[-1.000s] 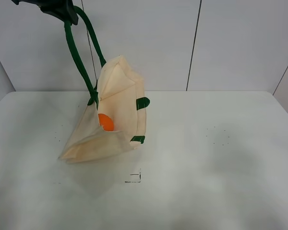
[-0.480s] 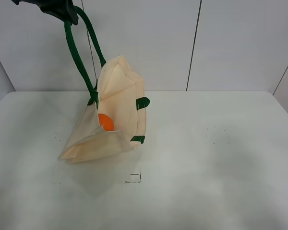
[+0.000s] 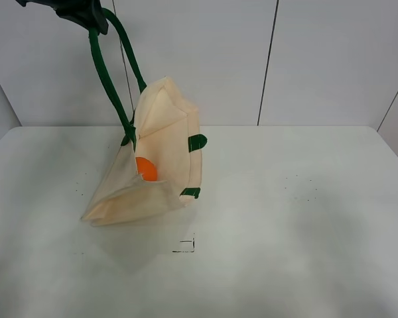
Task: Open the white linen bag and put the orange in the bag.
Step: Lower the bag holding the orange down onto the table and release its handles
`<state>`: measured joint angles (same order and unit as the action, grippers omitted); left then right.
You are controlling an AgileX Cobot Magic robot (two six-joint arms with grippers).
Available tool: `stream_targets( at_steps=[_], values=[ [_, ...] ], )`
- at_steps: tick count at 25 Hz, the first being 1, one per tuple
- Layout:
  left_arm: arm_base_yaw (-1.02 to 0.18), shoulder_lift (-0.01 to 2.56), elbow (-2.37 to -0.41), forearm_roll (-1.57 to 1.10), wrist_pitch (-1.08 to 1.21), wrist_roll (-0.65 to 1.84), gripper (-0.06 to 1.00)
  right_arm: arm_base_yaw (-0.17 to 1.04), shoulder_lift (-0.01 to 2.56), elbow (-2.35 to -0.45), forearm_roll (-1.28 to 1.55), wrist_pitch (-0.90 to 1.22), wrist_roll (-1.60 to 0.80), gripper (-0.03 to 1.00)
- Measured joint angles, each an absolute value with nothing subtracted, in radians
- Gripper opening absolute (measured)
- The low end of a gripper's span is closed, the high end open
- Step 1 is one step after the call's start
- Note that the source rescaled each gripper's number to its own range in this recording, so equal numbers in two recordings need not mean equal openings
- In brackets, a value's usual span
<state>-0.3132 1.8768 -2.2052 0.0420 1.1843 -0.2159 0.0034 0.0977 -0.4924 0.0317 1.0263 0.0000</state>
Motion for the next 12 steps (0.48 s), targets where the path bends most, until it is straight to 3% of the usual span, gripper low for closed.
stream_targets(
  at_steps=[12],
  values=[
    [-0.313,1.877,-2.205,0.042,1.184,-0.216,0.0,0.003,-0.004,-0.492,0.032,1.027,0.0,1.0]
  ],
)
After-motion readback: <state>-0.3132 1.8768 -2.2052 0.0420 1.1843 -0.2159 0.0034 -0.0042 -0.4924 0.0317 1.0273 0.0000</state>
